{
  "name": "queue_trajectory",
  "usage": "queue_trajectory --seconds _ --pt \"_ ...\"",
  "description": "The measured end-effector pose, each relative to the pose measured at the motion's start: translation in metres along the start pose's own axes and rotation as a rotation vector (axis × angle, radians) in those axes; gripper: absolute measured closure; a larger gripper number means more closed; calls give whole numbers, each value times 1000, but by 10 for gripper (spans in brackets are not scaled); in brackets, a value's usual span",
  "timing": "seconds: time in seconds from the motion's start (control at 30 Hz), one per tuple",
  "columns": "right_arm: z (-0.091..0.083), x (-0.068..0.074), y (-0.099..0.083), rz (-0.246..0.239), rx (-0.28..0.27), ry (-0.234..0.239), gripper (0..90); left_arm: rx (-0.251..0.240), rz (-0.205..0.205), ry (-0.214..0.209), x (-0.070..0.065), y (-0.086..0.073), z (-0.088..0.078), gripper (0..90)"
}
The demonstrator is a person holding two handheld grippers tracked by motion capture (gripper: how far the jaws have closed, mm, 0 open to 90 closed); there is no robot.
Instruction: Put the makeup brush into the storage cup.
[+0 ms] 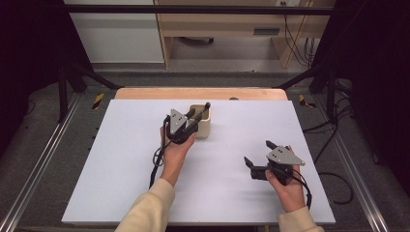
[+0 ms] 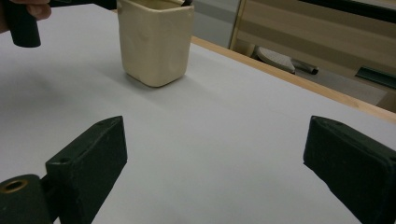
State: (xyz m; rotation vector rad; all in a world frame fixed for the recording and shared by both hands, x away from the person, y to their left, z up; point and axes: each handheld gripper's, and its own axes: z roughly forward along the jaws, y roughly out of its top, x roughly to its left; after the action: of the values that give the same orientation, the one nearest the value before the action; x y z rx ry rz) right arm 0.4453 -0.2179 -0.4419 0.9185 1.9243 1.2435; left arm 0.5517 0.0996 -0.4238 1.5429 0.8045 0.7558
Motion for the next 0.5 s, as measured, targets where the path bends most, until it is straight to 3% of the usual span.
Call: queue_trajectory --seconds 0.5 --pt "0 -4 -1 6 -5 4 64 15 -3 -49 0 15 -7 533"
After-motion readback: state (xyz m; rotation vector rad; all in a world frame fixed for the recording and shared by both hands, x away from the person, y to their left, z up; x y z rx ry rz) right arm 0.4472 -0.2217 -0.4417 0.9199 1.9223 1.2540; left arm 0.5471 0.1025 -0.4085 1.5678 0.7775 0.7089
